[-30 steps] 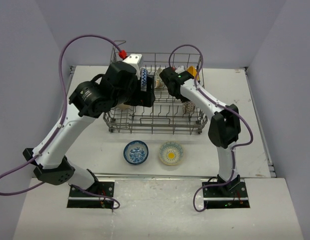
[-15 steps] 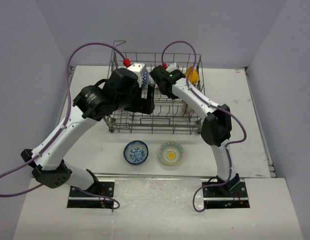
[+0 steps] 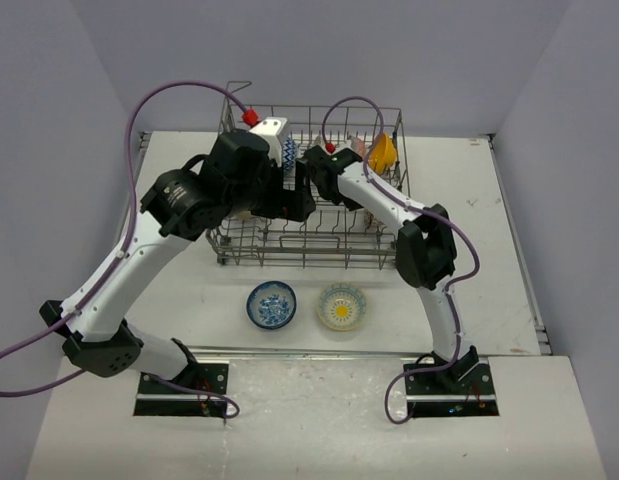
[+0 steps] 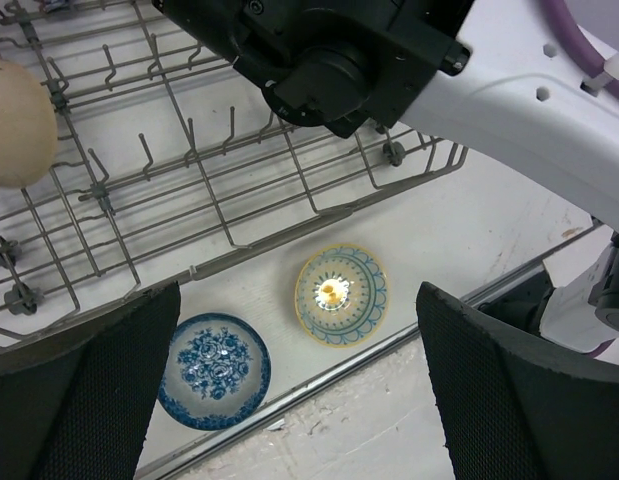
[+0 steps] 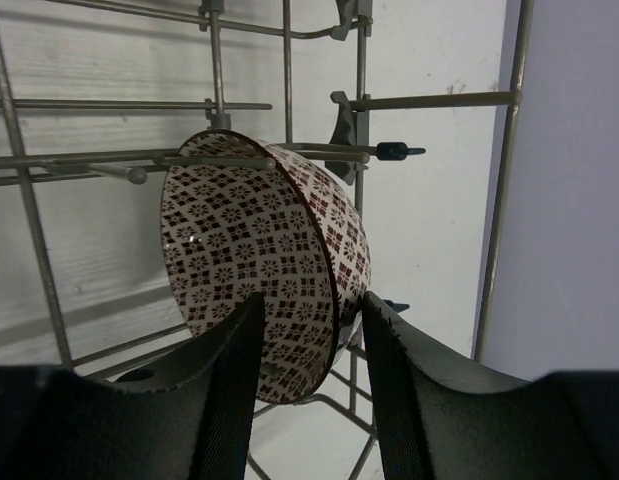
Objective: Unload the bowls from the dish rack
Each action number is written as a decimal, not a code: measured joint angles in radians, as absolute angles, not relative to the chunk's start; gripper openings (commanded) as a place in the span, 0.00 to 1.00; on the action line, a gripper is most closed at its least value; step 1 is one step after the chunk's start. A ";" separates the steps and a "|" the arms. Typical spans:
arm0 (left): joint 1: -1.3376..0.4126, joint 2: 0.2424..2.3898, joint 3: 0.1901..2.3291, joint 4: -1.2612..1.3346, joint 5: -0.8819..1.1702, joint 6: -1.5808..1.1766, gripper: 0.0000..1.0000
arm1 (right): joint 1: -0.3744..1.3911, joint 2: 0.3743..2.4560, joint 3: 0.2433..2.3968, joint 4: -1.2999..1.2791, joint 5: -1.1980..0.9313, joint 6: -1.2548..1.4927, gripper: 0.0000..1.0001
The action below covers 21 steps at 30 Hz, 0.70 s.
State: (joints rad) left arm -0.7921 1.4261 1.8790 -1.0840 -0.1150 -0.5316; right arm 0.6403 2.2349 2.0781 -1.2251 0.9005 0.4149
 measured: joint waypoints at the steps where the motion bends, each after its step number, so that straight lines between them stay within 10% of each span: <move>1: -0.792 1.425 1.877 -1.081 -0.113 -0.532 1.00 | 0.639 2.239 2.073 -1.233 0.910 0.415 0.44; 21: -0.792 1.372 1.782 -1.060 -0.070 -0.530 1.00 | 0.636 2.268 2.070 -1.257 1.054 0.409 0.06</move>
